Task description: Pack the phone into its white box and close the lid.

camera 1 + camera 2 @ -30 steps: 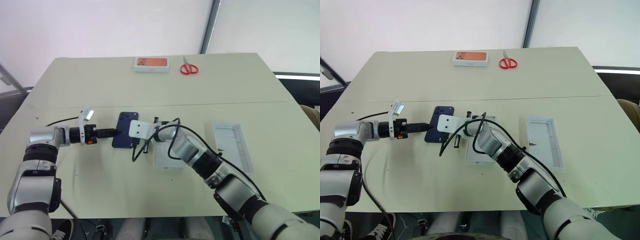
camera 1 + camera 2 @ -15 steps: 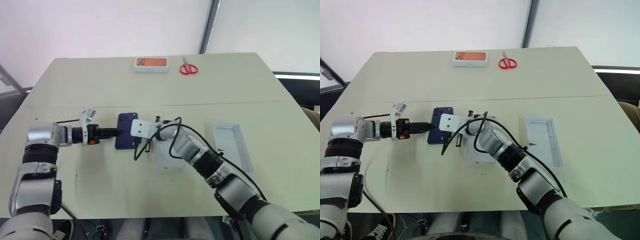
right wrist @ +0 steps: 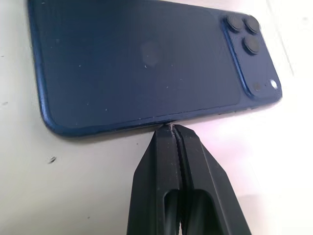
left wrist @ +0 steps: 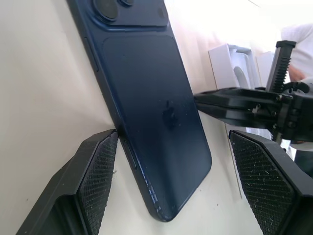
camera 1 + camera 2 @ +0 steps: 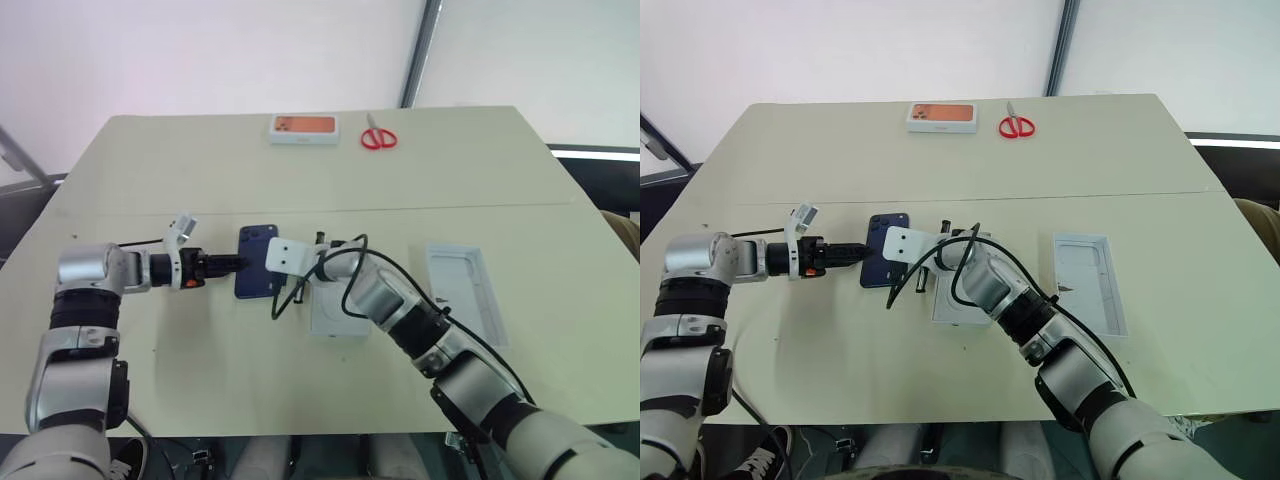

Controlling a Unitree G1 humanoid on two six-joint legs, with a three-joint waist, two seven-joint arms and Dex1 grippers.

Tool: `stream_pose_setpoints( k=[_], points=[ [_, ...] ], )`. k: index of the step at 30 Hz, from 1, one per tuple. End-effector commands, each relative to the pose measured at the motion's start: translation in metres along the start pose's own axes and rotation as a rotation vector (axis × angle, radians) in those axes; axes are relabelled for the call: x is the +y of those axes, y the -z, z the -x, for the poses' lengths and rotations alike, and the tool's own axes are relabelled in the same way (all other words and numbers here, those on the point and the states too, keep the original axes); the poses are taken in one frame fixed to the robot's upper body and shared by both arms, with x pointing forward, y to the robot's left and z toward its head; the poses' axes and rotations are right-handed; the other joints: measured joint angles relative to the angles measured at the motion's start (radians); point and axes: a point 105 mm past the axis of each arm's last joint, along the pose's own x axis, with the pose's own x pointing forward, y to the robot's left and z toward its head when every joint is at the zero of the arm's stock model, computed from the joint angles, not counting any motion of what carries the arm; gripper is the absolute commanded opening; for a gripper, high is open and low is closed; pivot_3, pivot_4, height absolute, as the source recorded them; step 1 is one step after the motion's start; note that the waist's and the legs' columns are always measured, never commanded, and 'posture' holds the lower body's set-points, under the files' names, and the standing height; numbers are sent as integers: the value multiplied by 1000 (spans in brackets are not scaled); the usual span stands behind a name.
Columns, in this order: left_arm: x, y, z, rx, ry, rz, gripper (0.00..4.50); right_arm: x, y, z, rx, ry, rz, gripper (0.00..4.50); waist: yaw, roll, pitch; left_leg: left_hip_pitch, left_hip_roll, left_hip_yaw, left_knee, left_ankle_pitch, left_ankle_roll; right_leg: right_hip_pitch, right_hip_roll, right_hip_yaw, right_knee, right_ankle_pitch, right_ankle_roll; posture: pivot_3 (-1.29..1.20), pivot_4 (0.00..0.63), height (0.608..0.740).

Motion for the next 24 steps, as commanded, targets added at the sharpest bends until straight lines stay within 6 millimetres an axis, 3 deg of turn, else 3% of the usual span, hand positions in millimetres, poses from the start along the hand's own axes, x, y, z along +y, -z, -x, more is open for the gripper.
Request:
stream_pose_setpoints(
  k=[1,9,18,22,24],
  points=[
    [-6,9,-15,57,19,25,3834,11,-25,0,-91,-53,31,57,-2,0,0,0,0,0,0,0,0,0,0,0,0,0,0,0,150,740],
    [-12,16,-18,152,-32,-19,3834,8,-22,-3,-79,-32,46,57,-7,0,0,0,0,1,-1,0,0,-1,0,0,0,0,0,0,150,740],
    [-12,16,-18,71,54,50,3834,10,-19,-2,-74,-33,39,57,-7,0,0,0,0,0,-1,0,0,-1,0,0,-1,0,0,0,150,740],
    [0,13,-11,3,38,93,3834,9,-18,-2,-71,-27,43,57,-9,0,0,0,1,1,-1,0,0,-1,0,0,-1,0,0,0,150,740],
    [2,12,-10,-17,44,112,3285,8,-18,-2,-71,-25,44,0,-9,0,0,0,1,1,-1,0,0,-1,0,0,-1,0,0,0,150,740]
  ],
)
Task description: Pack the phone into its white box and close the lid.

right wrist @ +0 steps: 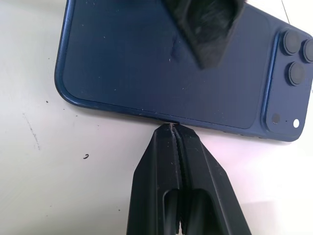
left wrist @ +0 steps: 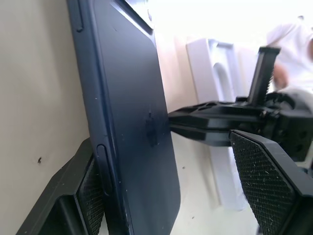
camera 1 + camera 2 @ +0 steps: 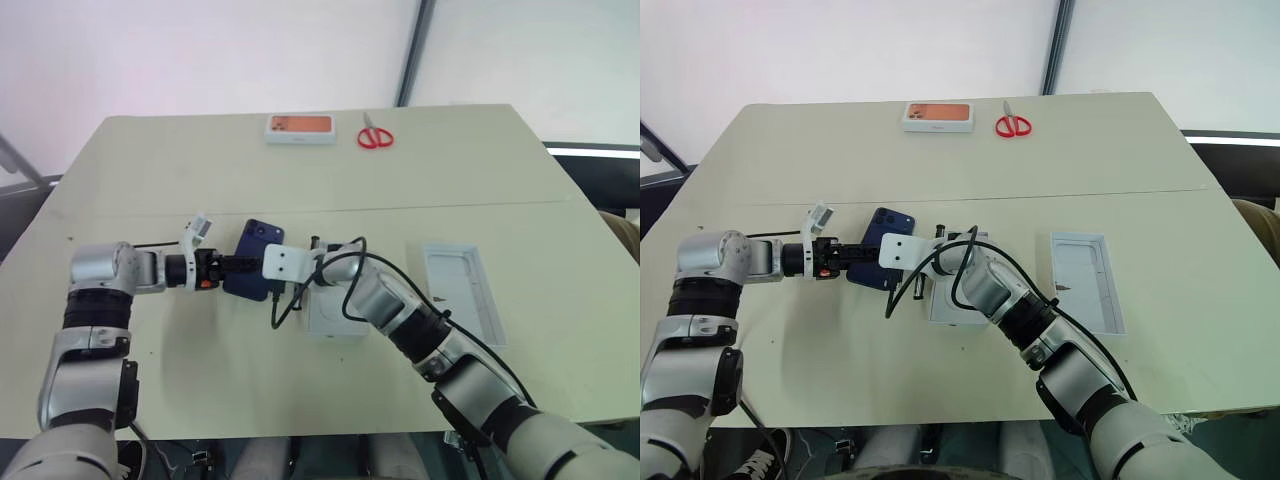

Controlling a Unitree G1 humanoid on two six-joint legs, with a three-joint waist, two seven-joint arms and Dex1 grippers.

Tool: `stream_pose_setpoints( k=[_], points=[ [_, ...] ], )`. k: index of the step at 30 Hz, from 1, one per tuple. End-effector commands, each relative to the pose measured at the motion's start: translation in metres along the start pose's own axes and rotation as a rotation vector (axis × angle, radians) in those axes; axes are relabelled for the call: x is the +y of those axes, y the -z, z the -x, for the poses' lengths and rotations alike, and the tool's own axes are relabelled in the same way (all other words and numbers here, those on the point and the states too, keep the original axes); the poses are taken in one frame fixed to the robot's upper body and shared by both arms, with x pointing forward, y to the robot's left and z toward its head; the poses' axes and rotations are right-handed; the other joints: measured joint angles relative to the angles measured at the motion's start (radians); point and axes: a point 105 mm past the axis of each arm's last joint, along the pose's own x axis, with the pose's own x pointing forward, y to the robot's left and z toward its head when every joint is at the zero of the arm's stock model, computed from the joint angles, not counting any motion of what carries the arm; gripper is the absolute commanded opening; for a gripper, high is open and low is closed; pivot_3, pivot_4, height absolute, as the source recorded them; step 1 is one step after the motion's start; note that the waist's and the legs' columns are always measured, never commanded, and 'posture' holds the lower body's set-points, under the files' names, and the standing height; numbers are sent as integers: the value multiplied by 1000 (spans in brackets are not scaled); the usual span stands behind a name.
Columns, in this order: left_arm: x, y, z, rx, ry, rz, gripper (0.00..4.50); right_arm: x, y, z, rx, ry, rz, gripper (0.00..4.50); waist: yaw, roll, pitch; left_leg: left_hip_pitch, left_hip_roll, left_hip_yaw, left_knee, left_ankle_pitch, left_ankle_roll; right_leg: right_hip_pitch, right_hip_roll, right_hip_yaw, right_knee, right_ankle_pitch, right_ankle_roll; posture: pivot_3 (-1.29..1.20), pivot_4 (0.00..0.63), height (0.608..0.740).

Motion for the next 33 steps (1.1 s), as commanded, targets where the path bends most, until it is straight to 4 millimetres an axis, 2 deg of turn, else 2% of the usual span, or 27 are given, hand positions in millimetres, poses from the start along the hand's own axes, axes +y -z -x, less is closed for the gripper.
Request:
stream_pose_setpoints(
  k=[1,2,4,13,16,18,25,30,33],
  points=[
    [10,7,0,-11,-18,56,2991,2,-12,-1,-43,-2,24,0,0,-1,0,0,0,0,0,0,0,0,0,0,0,0,0,0,150,740],
    [11,7,1,-13,-18,45,2389,2,-12,-1,-42,-1,25,0,-1,-1,0,0,0,0,0,0,0,0,0,0,0,0,0,0,150,740],
    [10,9,1,-18,-9,38,1589,1,-12,-1,-41,0,27,0,-3,-1,0,0,0,0,0,0,0,-1,0,0,0,0,0,0,150,740],
    [9,13,4,-50,35,87,1589,2,-11,-1,-40,-1,28,0,-4,-1,1,-2,1,0,0,0,0,-3,0,0,0,0,0,0,150,740],
    [7,14,2,-52,44,92,894,3,-11,-2,-39,-2,29,0,-4,-1,1,-2,1,0,0,0,0,-3,0,1,0,0,0,0,150,740],
    [7,15,1,-49,41,93,82,3,-11,-2,-39,-2,30,0,-1,-1,0,-2,1,0,0,0,0,-3,1,0,0,0,0,0,150,740],
    [4,17,0,-73,79,100,35,-1,-13,2,-65,14,39,0,-1,-1,1,-2,1,0,0,0,-1,-2,1,1,0,0,0,0,150,740],
    [0,6,5,-165,120,84,35,-9,-28,15,-212,9,-91,0,1,-2,1,-2,1,0,0,0,-1,-2,1,1,0,0,0,0,150,740],
    [-6,-1,7,-221,154,73,35,-17,-38,31,-329,1,-201,0,0,-2,1,-4,1,0,0,0,-1,-3,0,1,-1,0,0,0,150,740]
  ],
)
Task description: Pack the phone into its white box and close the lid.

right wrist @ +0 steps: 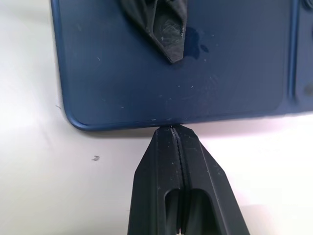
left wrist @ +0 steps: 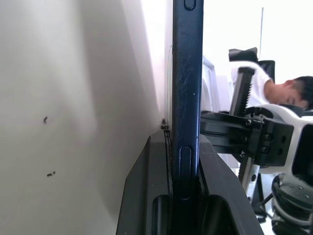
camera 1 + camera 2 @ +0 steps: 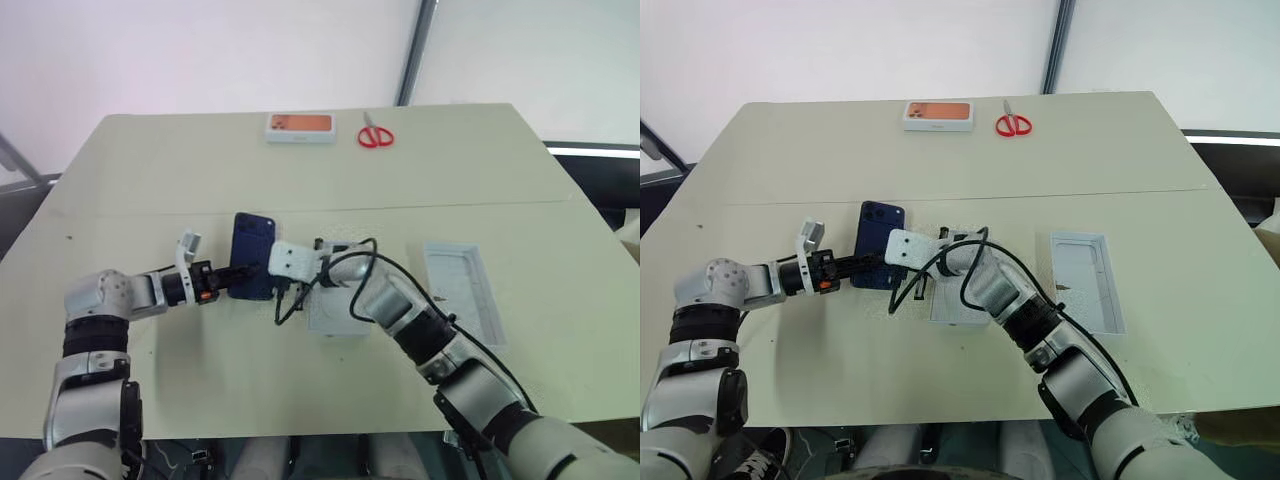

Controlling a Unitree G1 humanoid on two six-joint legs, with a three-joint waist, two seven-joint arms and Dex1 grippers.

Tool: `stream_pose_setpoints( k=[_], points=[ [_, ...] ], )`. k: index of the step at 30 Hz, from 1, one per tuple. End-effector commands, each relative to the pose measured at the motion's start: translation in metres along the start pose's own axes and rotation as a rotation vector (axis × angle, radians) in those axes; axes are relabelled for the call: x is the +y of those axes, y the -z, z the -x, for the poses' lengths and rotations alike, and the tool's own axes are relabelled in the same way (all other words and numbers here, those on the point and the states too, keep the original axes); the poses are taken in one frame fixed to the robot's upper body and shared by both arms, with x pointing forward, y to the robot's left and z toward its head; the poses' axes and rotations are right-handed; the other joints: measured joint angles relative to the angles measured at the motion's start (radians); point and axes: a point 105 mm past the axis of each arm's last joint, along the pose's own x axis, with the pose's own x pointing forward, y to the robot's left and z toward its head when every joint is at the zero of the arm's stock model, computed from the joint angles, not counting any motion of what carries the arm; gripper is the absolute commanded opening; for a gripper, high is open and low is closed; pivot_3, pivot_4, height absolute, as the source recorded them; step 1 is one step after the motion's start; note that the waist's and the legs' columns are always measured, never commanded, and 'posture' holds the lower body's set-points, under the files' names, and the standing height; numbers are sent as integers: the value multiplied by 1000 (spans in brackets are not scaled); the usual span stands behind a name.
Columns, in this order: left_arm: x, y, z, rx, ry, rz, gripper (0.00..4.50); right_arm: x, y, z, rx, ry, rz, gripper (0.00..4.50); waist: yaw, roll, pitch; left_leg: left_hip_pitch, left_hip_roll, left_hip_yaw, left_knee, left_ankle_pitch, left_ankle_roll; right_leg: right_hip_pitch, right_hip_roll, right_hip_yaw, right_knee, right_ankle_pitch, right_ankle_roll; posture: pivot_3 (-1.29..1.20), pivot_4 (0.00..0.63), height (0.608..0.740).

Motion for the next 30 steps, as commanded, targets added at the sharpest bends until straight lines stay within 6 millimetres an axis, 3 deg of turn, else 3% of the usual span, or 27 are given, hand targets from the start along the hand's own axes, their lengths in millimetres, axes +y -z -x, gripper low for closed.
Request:
stream_pose_setpoints(
  k=[1,2,5,9,12,13,18,23,26,30],
  points=[
    [-16,-15,2,-91,72,-39,35,-8,-48,20,-232,2,-55,0,-2,0,0,-1,0,0,0,0,0,-1,0,0,0,0,0,0,150,740],
    [-18,-17,3,-106,83,-37,35,-10,-50,23,-254,4,-79,0,-3,0,0,-4,0,0,1,0,-1,-1,0,0,1,0,0,0,150,740],
    [-26,-21,7,-165,140,-7,0,-11,-46,36,-280,-13,-153,796,-3,0,0,-6,1,0,0,1,-1,-3,1,0,1,0,0,0,150,740],
    [-39,-20,11,-201,211,41,0,1,-37,51,-274,-56,-150,2771,1,-1,1,-6,1,0,1,0,-1,-5,0,0,0,0,0,0,150,740],
    [-46,-17,10,-198,219,16,0,22,-26,79,-268,-141,-137,4353,6,-1,1,-6,0,0,1,0,-1,-5,0,0,0,0,0,0,150,740],
    [-47,-17,10,-203,220,16,0,30,-19,89,-249,-168,-123,4439,7,-1,1,-6,0,0,1,0,0,-4,0,0,0,0,0,0,150,740],
    [-49,-16,10,-212,215,12,0,45,-1,116,-170,-209,-99,4439,0,-2,2,-6,1,1,1,0,0,-1,0,0,-1,0,0,0,150,740],
    [-50,-15,6,-190,205,-3,0,57,36,116,-16,-221,-31,4439,5,-4,3,-6,1,2,1,0,0,-1,-1,0,-2,0,0,0,150,740],
    [-51,-15,3,-186,204,-7,0,56,42,113,3,-209,-4,3584,5,-4,3,-6,1,2,1,0,0,-1,-1,0,-2,0,0,0,150,740],
    [-54,-14,1,-175,205,-22,0,53,42,108,4,-185,16,1685,6,-6,4,-6,1,2,1,0,0,-1,-1,0,-2,0,0,0,150,740]
  ],
)
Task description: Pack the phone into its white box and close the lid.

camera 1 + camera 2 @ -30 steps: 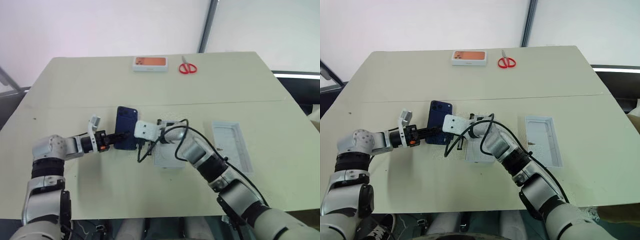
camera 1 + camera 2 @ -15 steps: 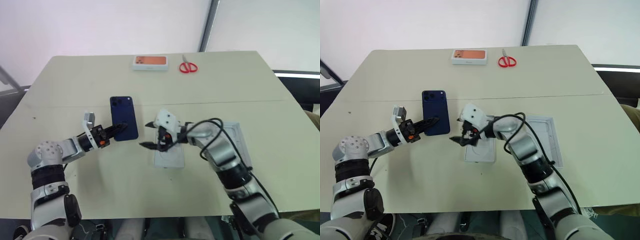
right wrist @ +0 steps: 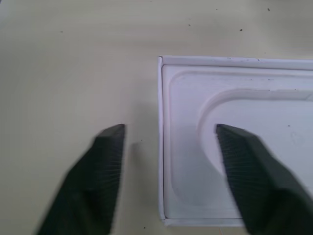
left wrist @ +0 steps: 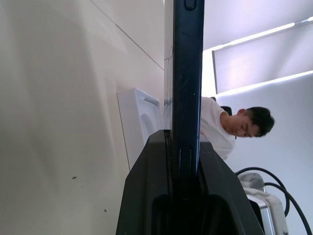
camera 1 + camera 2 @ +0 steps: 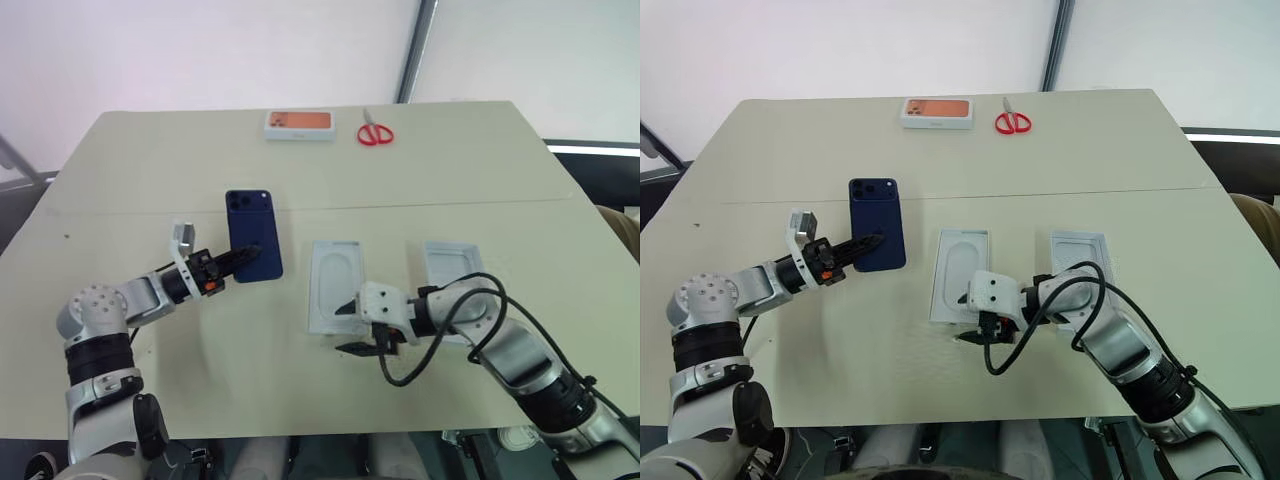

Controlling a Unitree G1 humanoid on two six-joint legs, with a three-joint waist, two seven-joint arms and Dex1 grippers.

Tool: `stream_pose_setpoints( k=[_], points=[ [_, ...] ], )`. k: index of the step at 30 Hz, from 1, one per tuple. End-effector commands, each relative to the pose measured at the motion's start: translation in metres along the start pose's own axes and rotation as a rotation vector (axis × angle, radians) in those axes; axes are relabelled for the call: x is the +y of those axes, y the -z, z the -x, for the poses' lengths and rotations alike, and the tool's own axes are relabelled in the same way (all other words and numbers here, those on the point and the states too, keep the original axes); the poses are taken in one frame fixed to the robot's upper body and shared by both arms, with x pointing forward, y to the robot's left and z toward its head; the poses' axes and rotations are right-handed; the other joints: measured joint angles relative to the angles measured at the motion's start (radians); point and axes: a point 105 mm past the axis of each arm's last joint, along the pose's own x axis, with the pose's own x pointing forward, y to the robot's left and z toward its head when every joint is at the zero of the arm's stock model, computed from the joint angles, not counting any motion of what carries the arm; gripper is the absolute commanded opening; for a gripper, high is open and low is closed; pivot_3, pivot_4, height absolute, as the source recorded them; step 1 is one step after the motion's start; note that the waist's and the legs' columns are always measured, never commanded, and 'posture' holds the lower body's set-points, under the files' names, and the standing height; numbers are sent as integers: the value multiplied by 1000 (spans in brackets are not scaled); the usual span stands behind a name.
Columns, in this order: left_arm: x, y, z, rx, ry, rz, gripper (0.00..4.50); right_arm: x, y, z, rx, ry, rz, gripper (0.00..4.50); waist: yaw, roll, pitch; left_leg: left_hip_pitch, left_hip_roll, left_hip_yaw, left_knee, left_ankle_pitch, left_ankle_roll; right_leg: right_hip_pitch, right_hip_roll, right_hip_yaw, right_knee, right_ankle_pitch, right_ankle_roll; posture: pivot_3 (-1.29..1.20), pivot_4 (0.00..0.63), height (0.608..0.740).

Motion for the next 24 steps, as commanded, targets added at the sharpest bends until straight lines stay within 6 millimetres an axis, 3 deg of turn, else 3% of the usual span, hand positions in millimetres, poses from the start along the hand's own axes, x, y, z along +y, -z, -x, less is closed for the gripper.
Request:
stream_pose_setpoints(
  k=[1,18,19,24],
  points=[
    [-19,-8,-4,-8,61,-72,0,-6,-5,-1,2,34,83,1685,0,-1,0,0,0,0,0,0,0,0,0,0,0,0,0,0,150,740],
    [-21,-3,-6,0,61,-72,0,-2,2,-10,49,-9,94,1685,1,-1,1,0,0,0,0,0,0,1,0,0,0,0,0,0,150,740],
    [-21,-3,-6,0,61,-72,0,-2,3,-11,53,-12,99,1144,1,-1,1,0,0,0,1,0,0,1,0,0,0,0,0,0,150,740],
    [-21,-1,-6,4,59,-73,0,-5,3,-14,56,-3,101,1144,-1,-1,1,0,0,0,0,0,0,1,0,0,0,0,0,0,150,740]
  ],
)
